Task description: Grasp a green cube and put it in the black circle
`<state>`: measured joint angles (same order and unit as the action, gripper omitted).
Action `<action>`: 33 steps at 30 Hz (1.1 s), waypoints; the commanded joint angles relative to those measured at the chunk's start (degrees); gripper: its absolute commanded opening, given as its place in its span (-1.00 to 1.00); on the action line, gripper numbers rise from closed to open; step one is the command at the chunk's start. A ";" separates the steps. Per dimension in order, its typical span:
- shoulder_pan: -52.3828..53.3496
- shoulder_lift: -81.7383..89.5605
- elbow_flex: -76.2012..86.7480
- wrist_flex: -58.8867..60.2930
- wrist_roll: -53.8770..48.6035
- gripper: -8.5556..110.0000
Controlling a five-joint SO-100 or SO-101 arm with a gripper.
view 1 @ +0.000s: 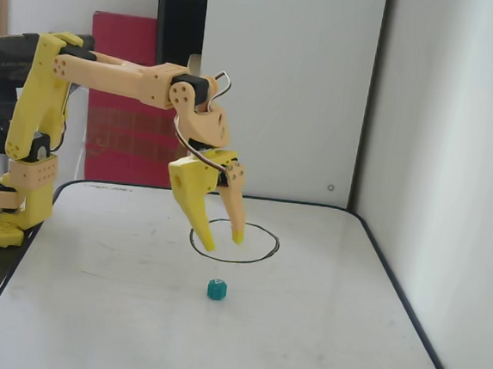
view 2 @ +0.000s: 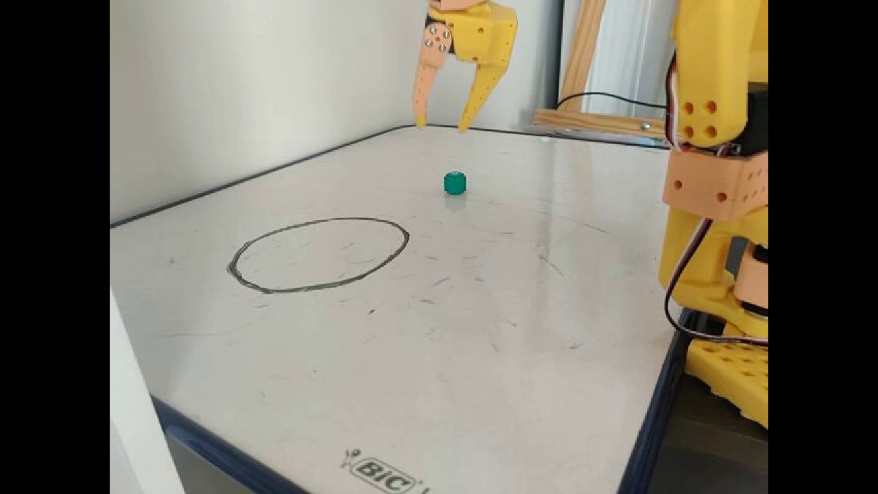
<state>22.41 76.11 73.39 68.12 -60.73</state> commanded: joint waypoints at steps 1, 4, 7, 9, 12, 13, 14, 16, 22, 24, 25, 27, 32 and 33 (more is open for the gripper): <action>1.32 -1.32 -3.96 1.32 -2.46 -0.59; 1.67 -3.34 -5.19 2.72 -5.27 -0.59; 1.93 -5.45 -6.68 3.87 -7.73 -0.59; 1.85 -6.68 -7.38 4.75 -8.53 -0.59; 1.32 -8.00 -7.47 4.31 -8.35 -0.60; 1.32 -8.70 -8.00 4.13 -8.17 -0.60; 1.32 -9.67 -8.88 4.13 -8.09 -0.60; 1.67 -11.34 -10.55 4.04 -8.09 -0.60; 1.93 -15.38 -16.70 4.57 -6.59 -0.60; 1.76 -15.56 -16.87 4.75 -6.59 -0.60; 1.67 -15.64 -16.87 4.75 -6.59 -0.60; 1.67 -15.91 -16.87 4.83 -6.77 -0.60; 1.76 -16.70 -16.96 4.83 -7.03 -0.60; 1.76 -16.87 -16.96 4.92 -7.03 -0.60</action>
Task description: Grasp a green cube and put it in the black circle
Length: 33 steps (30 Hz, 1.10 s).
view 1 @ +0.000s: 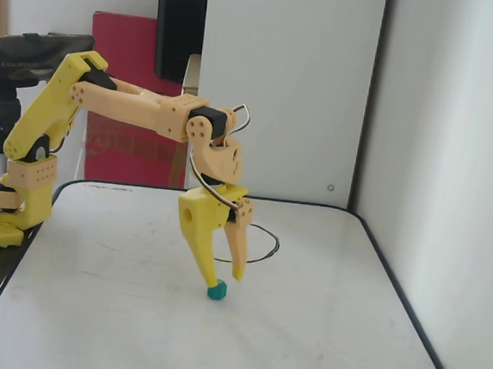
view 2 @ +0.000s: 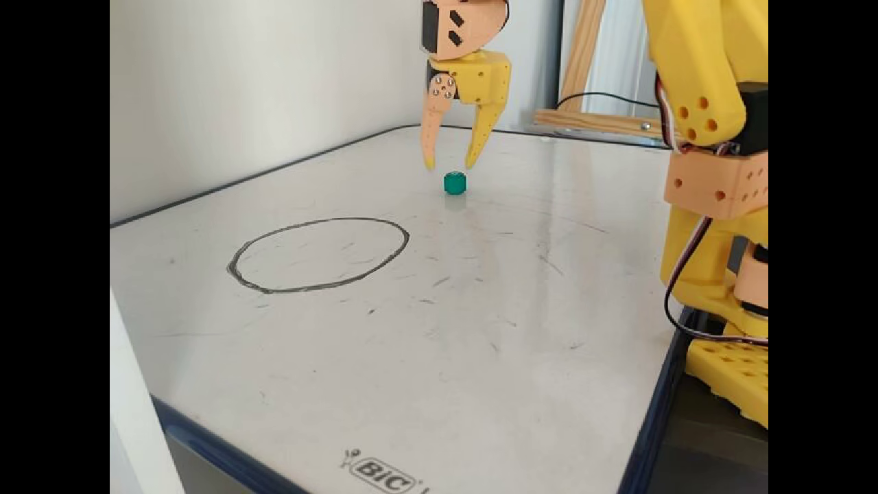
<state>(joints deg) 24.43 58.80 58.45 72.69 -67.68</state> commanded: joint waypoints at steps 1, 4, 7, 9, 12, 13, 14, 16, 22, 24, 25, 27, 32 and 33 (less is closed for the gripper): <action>-0.26 0.35 -2.02 0.35 -0.09 -0.60; -0.26 0.09 -1.67 0.35 -0.09 -0.60; -0.26 -0.09 -1.23 0.35 -0.18 -0.61; -0.35 -0.18 -1.23 0.26 -0.09 -0.62; -0.53 -0.62 -1.23 0.26 0.00 -0.63; -0.53 -0.79 -1.23 0.26 0.00 -0.63; -0.53 -0.88 -1.23 0.26 0.00 -0.63; -0.53 -1.14 -1.23 0.26 -0.09 -0.63; -0.53 -1.93 -1.23 0.00 0.00 -0.64; -0.53 -2.11 -1.14 0.09 0.00 -0.67; -0.53 -2.11 -1.14 0.00 0.26 -0.73; -0.53 -2.20 -1.32 -0.09 1.32 -0.85; -0.53 -2.20 -2.37 0.09 2.81 -0.85; -0.53 -2.11 -2.64 0.26 3.08 -0.85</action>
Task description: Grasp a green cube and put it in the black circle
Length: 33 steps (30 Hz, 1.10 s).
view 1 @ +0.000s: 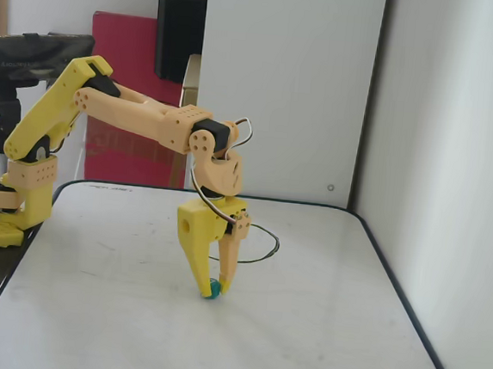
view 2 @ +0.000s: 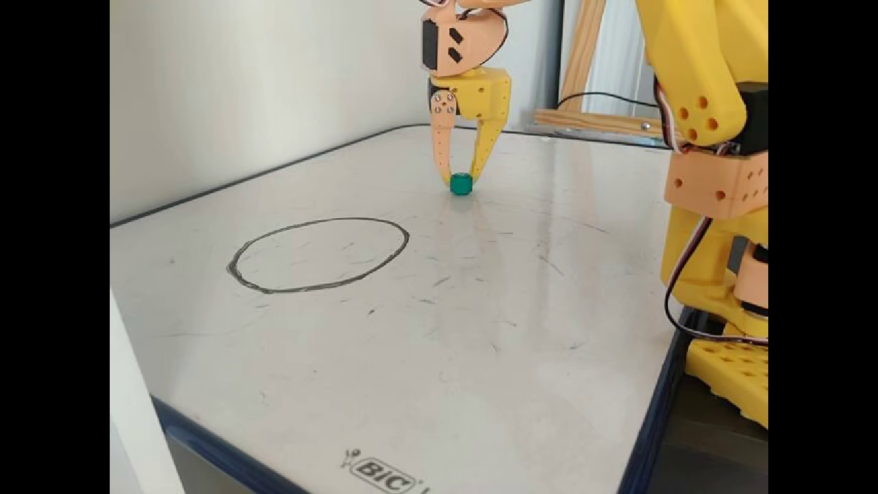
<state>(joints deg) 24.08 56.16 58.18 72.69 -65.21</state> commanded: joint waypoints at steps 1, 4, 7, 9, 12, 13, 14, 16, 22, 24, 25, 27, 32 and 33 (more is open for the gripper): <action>-0.18 0.70 -2.37 0.26 0.79 -0.85; -0.53 1.93 -2.99 0.26 2.02 -0.85; -1.93 5.54 -4.04 0.70 3.96 -0.85; -3.43 9.32 -4.22 1.23 5.89 -0.85; -7.03 16.26 -2.02 0.88 11.16 -0.85; -8.44 18.81 -0.79 0.44 13.36 -0.85; -10.20 21.01 0.35 0.09 15.91 -0.85; -13.27 25.22 2.55 -1.05 22.32 -0.85; -24.26 36.65 17.84 -5.19 40.87 -0.85; -27.51 38.67 24.70 -8.35 45.79 -0.85; -28.92 39.20 27.86 -9.93 47.99 -0.85; -30.94 39.37 32.52 -12.30 52.12 -0.85; -32.96 35.60 37.00 -18.46 60.91 -0.85; -32.87 34.19 36.74 -19.25 61.70 -0.85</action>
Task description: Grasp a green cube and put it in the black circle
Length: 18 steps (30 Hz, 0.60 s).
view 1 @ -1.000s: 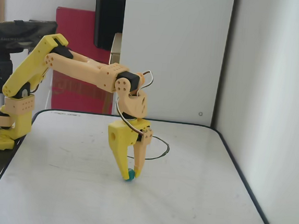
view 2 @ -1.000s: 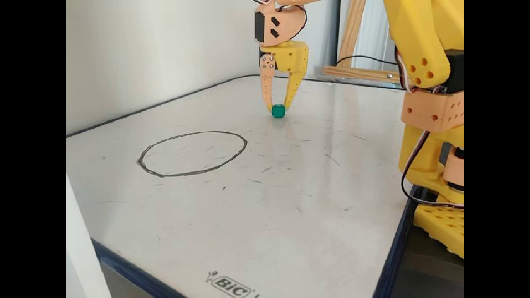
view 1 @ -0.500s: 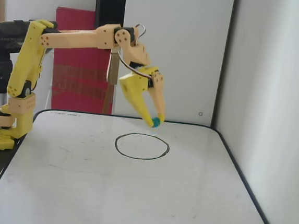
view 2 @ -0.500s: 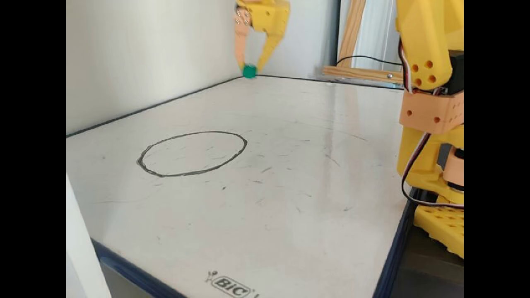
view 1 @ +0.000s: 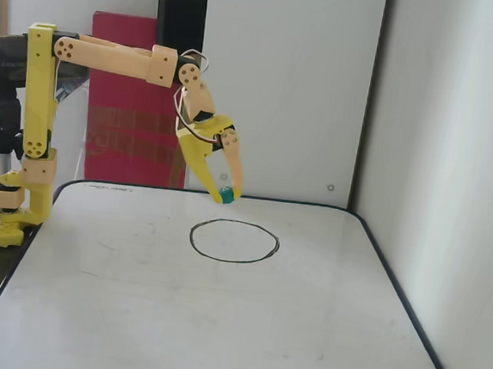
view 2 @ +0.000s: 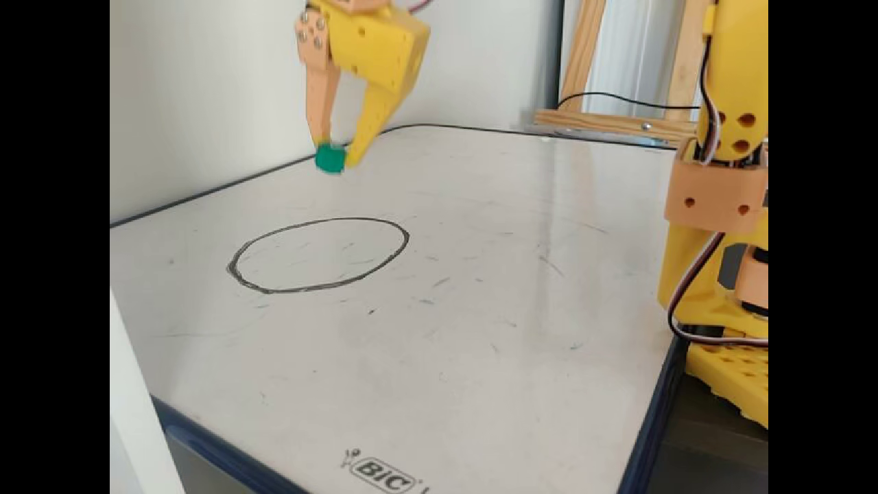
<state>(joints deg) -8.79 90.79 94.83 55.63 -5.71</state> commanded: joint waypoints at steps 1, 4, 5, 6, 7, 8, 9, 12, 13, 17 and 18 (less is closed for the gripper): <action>0.18 -1.93 -0.79 -2.64 2.90 -0.85; 0.53 -6.94 -5.54 -1.05 3.34 -0.85; 0.70 -8.79 -7.29 -0.18 3.34 -0.85; 0.79 -10.72 -8.88 0.35 3.34 -0.85; 0.97 -12.48 -10.20 0.53 3.34 -0.85; 0.97 -13.97 -11.34 0.70 3.25 -0.85; 0.97 -15.21 -12.39 0.79 3.16 -0.85; 0.97 -17.23 -14.33 1.67 2.90 -0.85; 1.05 -17.31 -14.50 1.67 2.90 -0.85; 1.41 -17.31 -15.21 2.29 2.90 -0.85; 1.49 -17.31 -15.29 2.37 2.81 -0.85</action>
<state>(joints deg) -7.91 73.04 81.74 57.57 -2.72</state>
